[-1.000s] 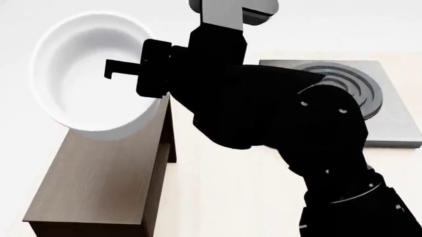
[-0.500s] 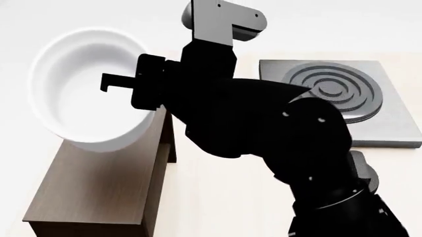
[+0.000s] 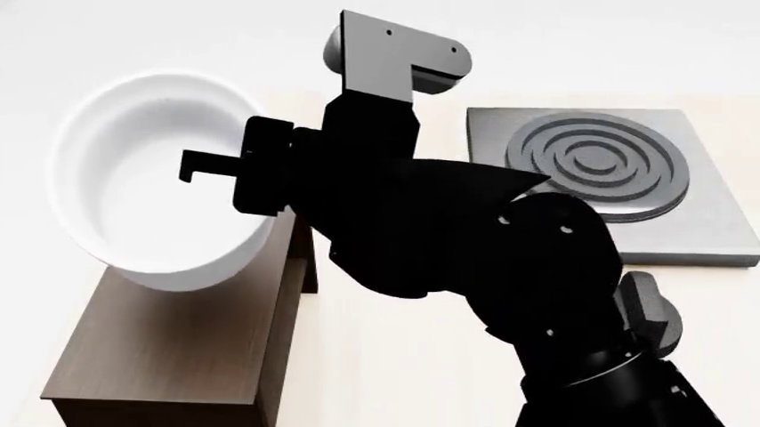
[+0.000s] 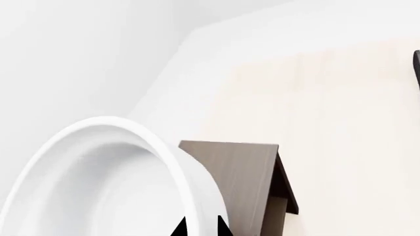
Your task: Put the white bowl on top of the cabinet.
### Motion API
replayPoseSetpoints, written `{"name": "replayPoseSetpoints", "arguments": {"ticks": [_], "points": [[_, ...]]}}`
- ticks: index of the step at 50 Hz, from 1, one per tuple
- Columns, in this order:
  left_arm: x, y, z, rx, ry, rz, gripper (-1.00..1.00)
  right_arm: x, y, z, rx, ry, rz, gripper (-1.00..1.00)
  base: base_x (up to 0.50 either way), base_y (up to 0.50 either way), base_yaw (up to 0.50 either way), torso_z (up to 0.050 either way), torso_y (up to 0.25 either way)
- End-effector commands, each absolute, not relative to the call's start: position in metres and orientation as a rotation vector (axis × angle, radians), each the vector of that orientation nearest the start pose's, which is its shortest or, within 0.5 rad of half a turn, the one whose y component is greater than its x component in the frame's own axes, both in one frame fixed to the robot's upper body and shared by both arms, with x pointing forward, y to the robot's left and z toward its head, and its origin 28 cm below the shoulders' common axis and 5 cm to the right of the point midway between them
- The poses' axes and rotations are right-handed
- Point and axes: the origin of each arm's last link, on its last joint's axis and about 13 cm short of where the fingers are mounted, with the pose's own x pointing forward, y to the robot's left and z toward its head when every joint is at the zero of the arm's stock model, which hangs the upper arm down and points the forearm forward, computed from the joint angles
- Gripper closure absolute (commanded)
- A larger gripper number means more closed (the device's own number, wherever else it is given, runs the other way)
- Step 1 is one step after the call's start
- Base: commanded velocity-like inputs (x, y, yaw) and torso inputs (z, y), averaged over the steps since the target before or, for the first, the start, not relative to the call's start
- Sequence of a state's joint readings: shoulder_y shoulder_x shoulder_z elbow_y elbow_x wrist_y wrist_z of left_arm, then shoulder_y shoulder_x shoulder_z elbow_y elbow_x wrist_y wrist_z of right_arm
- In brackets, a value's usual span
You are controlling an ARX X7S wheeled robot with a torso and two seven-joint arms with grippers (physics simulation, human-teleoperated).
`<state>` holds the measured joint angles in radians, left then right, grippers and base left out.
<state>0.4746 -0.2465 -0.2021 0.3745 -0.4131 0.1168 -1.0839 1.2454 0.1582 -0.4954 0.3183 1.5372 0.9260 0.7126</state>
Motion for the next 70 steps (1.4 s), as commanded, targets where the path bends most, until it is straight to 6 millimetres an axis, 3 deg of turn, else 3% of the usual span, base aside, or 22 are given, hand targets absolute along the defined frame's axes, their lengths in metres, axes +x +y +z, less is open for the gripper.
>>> {"name": "replayPoseSetpoints", "arguments": {"ticks": [1,70], "points": [[0.108,0.287,0.043,-0.168,-0.010,1.216,-1.00,0.334,-0.019,0.277,0.375,0.454,0.459,1.00,0.00,0.00,0.00,0.000,0.000],[0.109,0.287,0.042,-0.162,-0.009,1.216,-1.00,0.339,-0.017,0.255,0.413,0.507,0.448,1.00,0.00,0.00,0.00,0.000,0.001]]}}
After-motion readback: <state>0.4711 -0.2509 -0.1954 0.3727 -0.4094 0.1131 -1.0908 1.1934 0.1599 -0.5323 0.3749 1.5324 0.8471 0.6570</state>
